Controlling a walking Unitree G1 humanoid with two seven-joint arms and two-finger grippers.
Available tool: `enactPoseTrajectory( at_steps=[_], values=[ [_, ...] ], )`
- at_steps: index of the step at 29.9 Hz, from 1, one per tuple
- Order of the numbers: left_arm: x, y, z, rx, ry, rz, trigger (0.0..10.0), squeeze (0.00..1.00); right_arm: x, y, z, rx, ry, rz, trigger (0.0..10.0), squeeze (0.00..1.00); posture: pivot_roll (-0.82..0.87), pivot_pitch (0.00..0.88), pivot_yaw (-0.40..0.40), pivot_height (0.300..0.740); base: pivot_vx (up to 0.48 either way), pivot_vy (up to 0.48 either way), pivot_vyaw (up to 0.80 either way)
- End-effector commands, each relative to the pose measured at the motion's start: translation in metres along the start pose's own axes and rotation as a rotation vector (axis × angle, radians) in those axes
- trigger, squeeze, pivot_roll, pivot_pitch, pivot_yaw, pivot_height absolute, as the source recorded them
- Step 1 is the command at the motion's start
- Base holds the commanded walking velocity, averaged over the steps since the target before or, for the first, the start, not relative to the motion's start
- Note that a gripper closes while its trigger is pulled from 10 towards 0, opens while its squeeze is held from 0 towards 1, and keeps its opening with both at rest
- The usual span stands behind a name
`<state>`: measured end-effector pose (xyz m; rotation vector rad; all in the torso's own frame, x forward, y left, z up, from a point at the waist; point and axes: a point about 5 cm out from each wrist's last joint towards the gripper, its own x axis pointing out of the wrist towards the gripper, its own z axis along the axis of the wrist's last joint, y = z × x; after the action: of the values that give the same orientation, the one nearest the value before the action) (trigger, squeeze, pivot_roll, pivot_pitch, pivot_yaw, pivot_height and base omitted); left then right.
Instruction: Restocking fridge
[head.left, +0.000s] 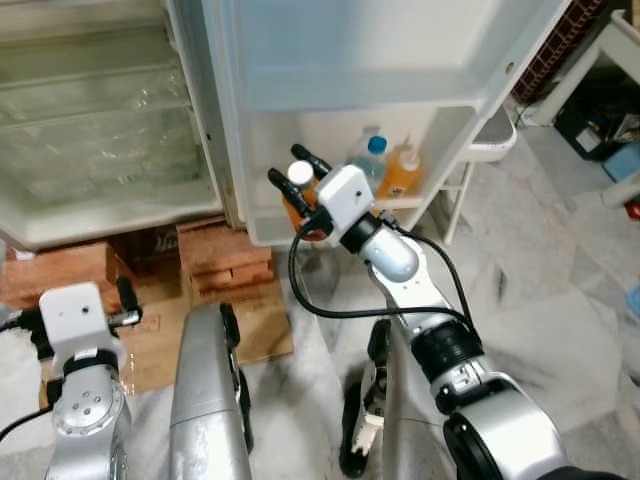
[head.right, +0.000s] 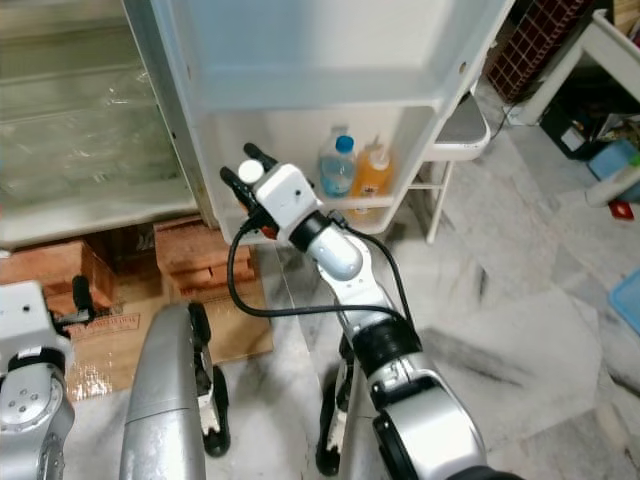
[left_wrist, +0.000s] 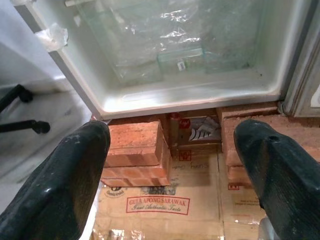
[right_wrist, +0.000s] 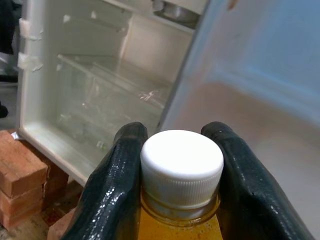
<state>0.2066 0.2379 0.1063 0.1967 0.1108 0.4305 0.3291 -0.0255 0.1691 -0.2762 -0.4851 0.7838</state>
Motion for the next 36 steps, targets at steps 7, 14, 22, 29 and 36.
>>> enactPoseTrajectory(
  at_steps=[7, 14, 22, 29, 36],
  values=[
    [-0.022, 0.006, -0.001, 0.050, -0.003, -0.021, 10.0, 0.00, 0.016, 0.014, 0.020, -0.216, -0.154, 0.084, 10.0, 0.00, 0.22, 0.324, -0.103, 0.486, 0.000, 0.000, 0.00],
    [-0.032, 0.000, 0.002, 0.031, 0.004, -0.107, 10.0, 0.00, 0.026, 0.012, 0.029, -0.350, -0.223, 0.118, 10.0, 0.00, 0.23, 0.357, -0.110, 0.486, 0.000, 0.000, 0.00],
    [-0.049, -0.001, 0.002, 0.021, 0.036, -0.164, 10.0, 0.00, 0.028, -0.016, 0.018, -0.559, -0.136, 0.012, 10.0, 0.00, 0.25, 0.390, -0.103, 0.486, 0.000, 0.000, 0.00],
    [-0.049, -0.002, 0.004, 0.027, 0.039, -0.182, 10.0, 0.00, 0.024, -0.024, 0.008, -0.597, -0.091, -0.071, 10.0, 0.00, 0.27, 0.403, -0.092, 0.486, 0.000, 0.000, 0.00],
    [-0.054, 0.004, 0.006, 0.042, 0.041, -0.175, 10.0, 0.00, 0.038, -0.004, 0.023, -0.586, -0.213, -0.073, 10.0, 0.00, 0.30, 0.428, -0.093, 0.486, 0.000, 0.000, 0.00]
  ],
)
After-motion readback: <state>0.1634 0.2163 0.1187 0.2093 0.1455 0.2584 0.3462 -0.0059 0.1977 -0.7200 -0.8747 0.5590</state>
